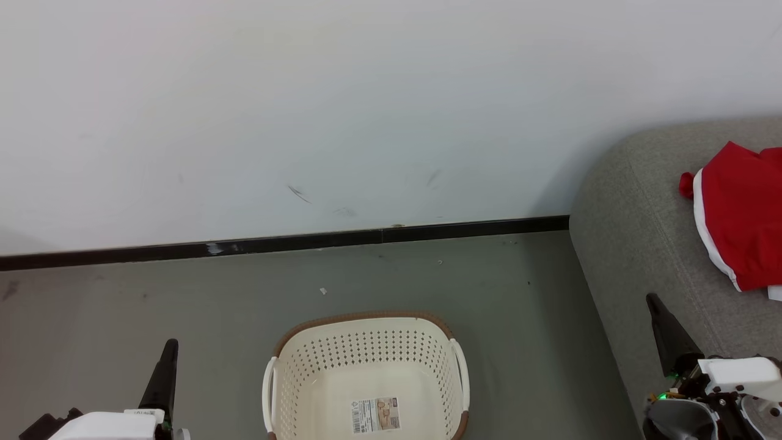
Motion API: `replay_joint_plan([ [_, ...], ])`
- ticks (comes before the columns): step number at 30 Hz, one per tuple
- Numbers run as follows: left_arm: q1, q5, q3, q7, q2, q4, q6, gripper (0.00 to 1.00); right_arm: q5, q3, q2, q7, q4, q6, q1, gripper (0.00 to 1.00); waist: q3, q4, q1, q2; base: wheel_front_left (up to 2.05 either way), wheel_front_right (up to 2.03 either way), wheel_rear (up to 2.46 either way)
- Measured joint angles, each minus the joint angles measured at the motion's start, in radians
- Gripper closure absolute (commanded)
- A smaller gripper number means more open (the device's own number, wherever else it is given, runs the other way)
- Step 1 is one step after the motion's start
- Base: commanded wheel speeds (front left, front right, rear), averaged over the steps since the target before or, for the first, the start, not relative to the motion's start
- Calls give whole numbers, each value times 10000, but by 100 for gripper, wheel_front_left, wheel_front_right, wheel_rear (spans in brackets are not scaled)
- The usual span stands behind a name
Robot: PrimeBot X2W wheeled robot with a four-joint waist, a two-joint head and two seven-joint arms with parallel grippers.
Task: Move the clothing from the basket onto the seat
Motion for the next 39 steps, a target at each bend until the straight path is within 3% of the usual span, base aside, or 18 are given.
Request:
replay_joint_plan([
  [6,-65,-558,127,171,-23,0,-73,100,775,-21,-2,104,-173,0,12,100,7,-34,0,0,0,0,0],
  [39,-66,-558,165,173,-31,2,-73,100,780,102,-2,73,-326,-2,202,100,13,-33,-3,0,0,0,0],
])
